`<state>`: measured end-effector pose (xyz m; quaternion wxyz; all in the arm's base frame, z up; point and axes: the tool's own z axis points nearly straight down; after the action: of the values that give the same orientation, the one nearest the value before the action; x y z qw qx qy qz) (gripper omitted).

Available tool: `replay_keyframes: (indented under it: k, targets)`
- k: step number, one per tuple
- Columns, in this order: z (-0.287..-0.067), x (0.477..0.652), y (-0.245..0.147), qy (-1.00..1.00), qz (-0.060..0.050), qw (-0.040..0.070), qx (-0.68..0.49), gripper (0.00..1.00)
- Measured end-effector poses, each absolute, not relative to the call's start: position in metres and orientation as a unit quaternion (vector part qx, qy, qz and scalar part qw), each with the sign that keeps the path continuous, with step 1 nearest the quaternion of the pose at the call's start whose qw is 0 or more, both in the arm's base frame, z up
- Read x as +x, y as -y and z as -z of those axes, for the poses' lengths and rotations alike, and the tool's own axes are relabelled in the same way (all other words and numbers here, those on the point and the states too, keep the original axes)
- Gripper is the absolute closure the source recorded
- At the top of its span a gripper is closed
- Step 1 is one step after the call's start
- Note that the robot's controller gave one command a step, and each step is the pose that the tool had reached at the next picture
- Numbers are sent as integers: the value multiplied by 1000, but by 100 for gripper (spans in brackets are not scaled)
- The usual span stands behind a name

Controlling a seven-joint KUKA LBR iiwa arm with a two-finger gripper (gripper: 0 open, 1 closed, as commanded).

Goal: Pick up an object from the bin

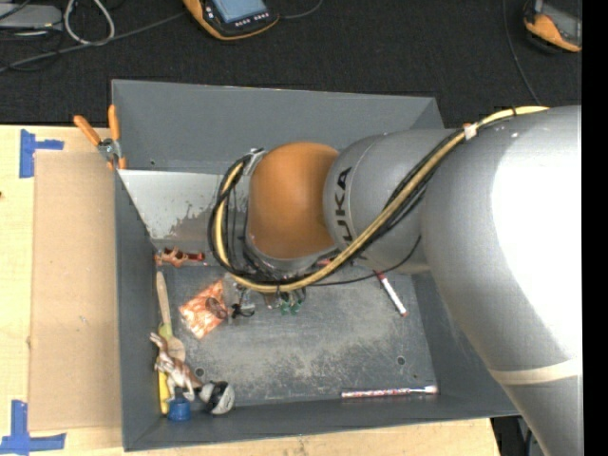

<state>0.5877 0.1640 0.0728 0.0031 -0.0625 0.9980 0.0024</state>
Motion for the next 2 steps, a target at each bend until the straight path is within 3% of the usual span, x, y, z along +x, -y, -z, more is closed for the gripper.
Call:
replay_keyframes:
  k: [1, 2]
  targets:
    - [-161, 596, -164, -998, -2, 2, -67, 100]
    - [-215, 595, -158, -997, -1, 2, -75, 100]
